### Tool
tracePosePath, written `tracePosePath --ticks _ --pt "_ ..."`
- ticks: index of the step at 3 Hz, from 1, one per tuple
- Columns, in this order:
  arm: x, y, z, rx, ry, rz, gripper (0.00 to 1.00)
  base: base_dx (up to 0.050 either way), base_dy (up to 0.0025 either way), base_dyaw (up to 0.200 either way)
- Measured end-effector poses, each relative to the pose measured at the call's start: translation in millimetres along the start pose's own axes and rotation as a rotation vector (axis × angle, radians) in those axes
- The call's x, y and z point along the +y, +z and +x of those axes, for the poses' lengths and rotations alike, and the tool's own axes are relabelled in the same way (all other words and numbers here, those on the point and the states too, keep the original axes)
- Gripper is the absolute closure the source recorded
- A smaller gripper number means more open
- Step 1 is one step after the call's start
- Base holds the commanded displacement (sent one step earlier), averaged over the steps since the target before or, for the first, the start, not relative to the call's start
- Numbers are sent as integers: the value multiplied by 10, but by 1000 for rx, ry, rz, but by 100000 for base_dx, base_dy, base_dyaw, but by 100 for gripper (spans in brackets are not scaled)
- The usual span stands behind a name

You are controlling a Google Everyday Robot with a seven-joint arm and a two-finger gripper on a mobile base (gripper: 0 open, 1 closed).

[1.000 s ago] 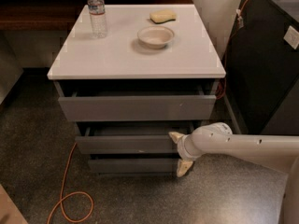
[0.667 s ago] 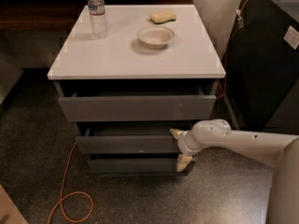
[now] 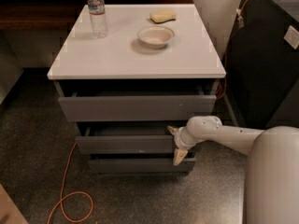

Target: Open middle drawer

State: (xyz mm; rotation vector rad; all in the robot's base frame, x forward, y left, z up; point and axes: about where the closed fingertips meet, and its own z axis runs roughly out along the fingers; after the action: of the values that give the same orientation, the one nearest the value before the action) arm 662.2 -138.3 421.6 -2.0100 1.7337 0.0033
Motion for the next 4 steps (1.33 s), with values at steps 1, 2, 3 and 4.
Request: tracePosePath --ticks 1,2,3,4 --pt "-86 166 34 24 -6 9 11 0 0 0" --pt "-128 275 82 46 7 16 30 0 0 0" --pt "-144 282 76 54 7 23 53 0 0 0" --pt "-152 260 69 54 7 23 76 0 0 0"
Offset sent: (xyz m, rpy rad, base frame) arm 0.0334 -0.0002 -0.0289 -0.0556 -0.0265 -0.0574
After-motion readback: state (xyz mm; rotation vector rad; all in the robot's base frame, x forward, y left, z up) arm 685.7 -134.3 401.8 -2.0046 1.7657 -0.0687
